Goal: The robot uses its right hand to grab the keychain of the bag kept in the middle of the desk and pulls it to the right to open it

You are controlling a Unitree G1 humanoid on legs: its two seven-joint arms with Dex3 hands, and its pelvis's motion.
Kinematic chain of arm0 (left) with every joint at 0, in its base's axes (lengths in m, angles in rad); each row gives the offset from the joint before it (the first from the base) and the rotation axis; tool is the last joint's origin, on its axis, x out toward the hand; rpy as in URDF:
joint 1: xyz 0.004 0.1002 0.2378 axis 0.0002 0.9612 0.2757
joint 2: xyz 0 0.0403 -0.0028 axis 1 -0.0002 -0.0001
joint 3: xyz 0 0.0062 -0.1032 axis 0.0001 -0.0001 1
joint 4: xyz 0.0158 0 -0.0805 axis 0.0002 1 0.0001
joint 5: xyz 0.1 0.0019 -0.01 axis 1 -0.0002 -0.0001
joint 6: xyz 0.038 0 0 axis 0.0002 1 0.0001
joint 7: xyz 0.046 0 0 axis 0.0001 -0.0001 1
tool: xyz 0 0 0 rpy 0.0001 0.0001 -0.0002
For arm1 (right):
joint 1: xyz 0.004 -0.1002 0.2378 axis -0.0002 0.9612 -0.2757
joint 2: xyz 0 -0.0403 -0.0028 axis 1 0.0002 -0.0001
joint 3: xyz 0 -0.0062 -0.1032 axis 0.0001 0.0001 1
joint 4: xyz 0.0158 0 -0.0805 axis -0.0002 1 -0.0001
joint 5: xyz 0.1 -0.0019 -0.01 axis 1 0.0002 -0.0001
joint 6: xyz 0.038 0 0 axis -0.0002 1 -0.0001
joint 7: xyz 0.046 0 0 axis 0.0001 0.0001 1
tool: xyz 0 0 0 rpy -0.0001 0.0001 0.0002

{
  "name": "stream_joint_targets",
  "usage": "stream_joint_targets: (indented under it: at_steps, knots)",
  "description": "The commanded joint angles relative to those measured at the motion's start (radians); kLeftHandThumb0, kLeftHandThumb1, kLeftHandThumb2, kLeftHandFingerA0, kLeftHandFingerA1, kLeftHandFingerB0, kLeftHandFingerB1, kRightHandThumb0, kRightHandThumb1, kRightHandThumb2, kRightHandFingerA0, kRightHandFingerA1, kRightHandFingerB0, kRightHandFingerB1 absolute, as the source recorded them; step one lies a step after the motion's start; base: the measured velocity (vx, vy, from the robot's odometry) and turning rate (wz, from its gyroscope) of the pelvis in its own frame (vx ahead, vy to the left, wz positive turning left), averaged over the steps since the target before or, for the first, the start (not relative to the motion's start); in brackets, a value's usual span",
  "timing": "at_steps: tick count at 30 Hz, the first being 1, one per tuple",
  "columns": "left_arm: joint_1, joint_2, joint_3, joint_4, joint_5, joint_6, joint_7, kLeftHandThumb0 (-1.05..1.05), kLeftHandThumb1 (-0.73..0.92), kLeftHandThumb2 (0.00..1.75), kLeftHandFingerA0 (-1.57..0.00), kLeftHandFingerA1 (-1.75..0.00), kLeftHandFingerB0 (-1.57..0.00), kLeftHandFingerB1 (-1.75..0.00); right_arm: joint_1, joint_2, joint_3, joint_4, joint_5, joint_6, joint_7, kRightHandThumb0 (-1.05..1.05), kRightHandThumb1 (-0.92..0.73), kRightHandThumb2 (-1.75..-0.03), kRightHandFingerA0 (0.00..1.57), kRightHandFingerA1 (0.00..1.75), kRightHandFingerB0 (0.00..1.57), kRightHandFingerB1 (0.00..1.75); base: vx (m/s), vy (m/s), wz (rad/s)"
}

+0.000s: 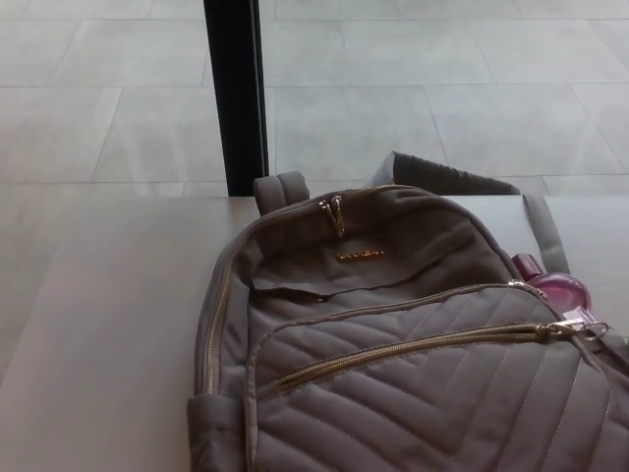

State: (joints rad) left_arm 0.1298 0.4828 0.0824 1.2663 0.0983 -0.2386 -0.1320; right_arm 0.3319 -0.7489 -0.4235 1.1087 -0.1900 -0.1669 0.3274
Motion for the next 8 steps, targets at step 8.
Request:
stream_joint_targets:
  at_steps: [8]
  knots:
    - [0.014,0.022,0.008,-0.014,-0.008,0.018,-0.02,-0.79,0.87,0.67,-0.59,-0.57,-0.51,-0.45,0.011,-0.042,0.061,-0.011,0.052,-0.018,0.021,-0.53,-0.68,-0.6,0.67,0.76,0.34,0.45,0.0,0.0,0.0]
